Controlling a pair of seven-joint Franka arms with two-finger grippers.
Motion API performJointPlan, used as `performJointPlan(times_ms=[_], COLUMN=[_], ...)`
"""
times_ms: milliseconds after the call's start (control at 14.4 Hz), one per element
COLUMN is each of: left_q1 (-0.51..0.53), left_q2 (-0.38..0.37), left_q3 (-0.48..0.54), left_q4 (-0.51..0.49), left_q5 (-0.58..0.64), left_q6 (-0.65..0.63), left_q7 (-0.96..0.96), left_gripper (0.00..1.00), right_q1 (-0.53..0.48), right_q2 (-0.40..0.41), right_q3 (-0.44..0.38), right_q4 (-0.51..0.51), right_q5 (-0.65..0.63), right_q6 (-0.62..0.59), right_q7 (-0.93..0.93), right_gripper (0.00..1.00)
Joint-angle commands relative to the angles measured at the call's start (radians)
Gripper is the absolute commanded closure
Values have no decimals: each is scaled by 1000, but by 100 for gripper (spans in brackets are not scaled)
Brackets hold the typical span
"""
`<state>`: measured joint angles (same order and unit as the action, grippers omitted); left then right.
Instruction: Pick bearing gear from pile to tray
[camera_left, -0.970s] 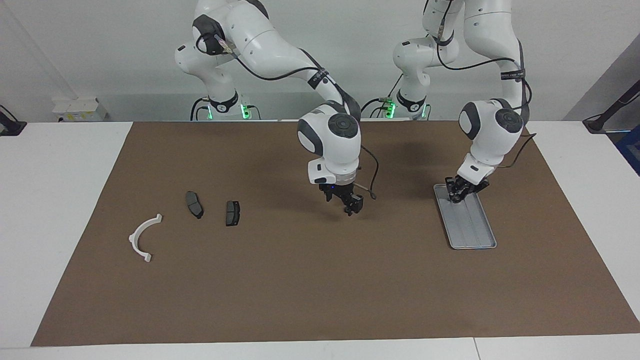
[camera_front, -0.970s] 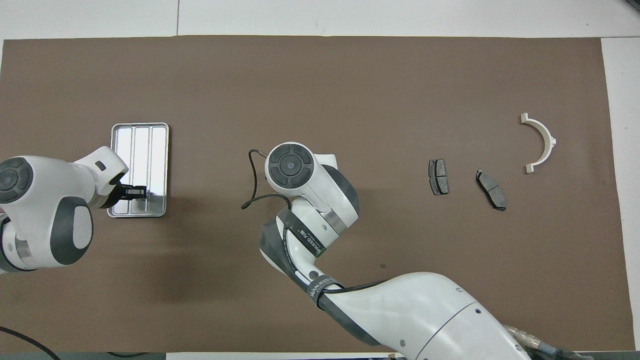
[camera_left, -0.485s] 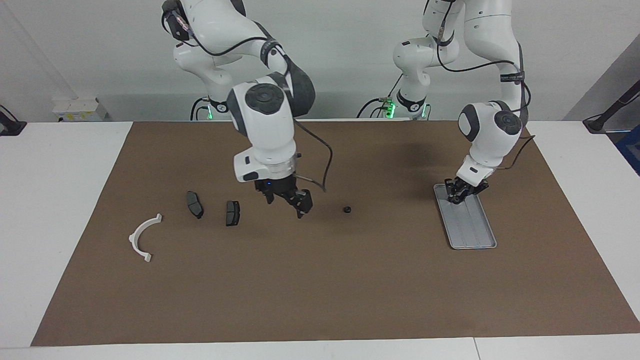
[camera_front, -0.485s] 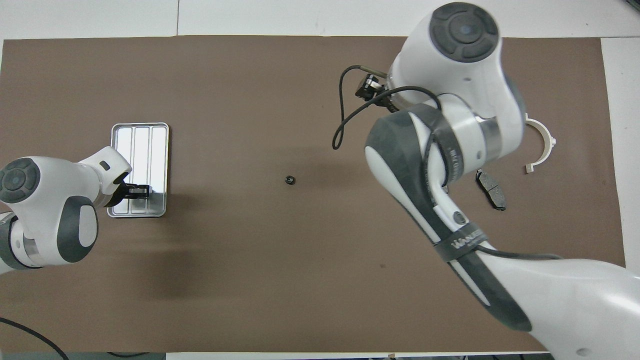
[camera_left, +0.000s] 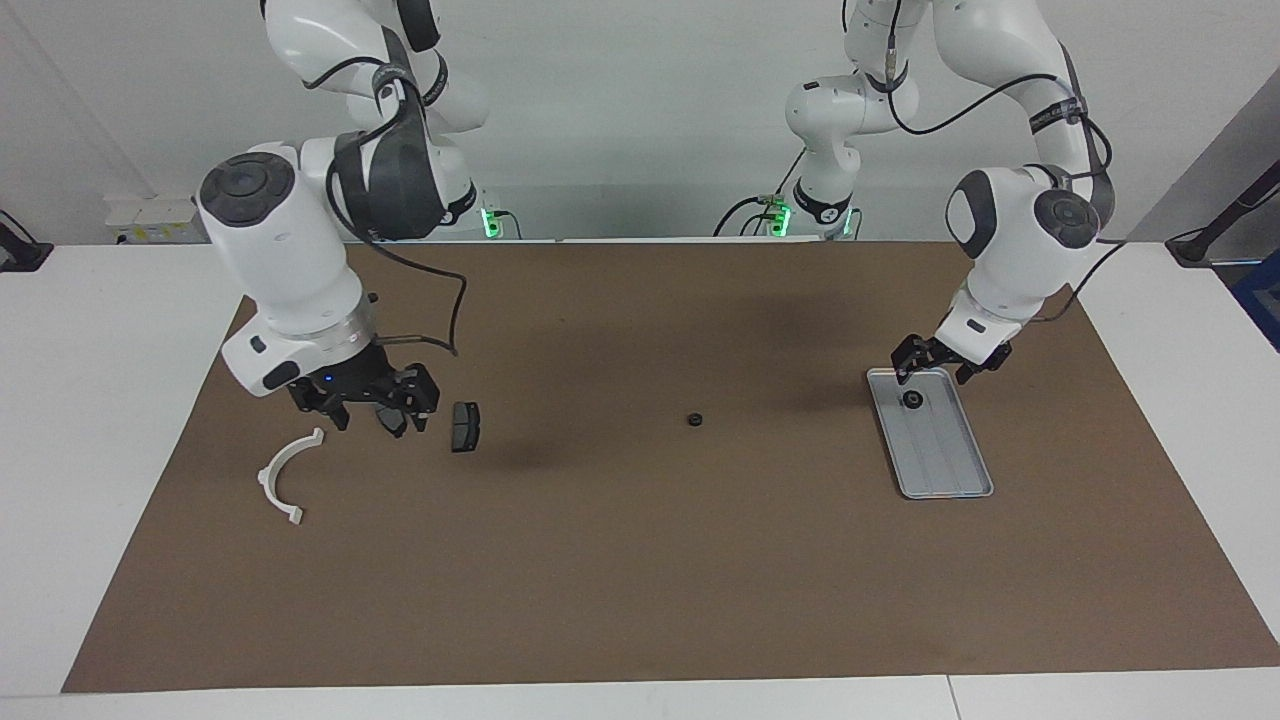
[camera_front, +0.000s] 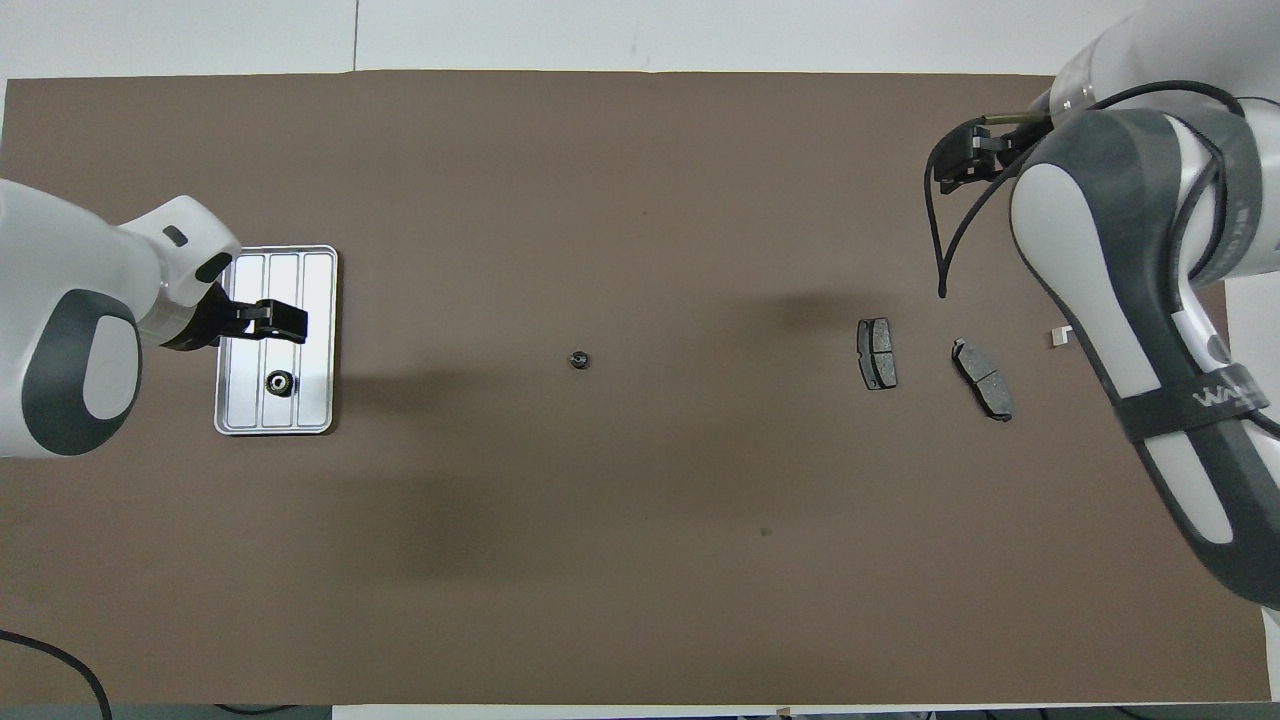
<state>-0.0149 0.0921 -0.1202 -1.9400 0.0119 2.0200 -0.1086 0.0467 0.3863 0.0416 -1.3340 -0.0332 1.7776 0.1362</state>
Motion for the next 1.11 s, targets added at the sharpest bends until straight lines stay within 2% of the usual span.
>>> performJointPlan(times_ms=[0,208,347,554,762,832,1040], left_q1=[-205,-347,-410,-460,-468,-468,-480], left_q2=[23,35,89,173,253,270,307], left_q3=[7,7,5,7,8,8,10], left_q4=[68,78,102,98,98,98,95], left_q5=[75,68,60,59,60,60,69], left_q6=[-32,-17,0,103,212,229,279], left_q7=[-308,-452,-541,-615,-628,-634,-669], left_gripper=[0,0,0,0,0,0,0], right_q1=[-25,-48,-59,-67,-73,-67,-71], right_q2=[-34,-41,-43,-58,-79,-102,-242], right_q3=[14,14,14,14,14,14,12], right_q4=[-31,-39,-42,-47,-54,-77,-210], right_q5=[-19,-16,-10,-10,-10,-10,-4], right_q6=[-13,-18,-20,-30,-32,-32,-32], right_q7=[-18,-17,-18,-20,-21,-27,-76], right_gripper=[0,0,0,0,0,0,0])
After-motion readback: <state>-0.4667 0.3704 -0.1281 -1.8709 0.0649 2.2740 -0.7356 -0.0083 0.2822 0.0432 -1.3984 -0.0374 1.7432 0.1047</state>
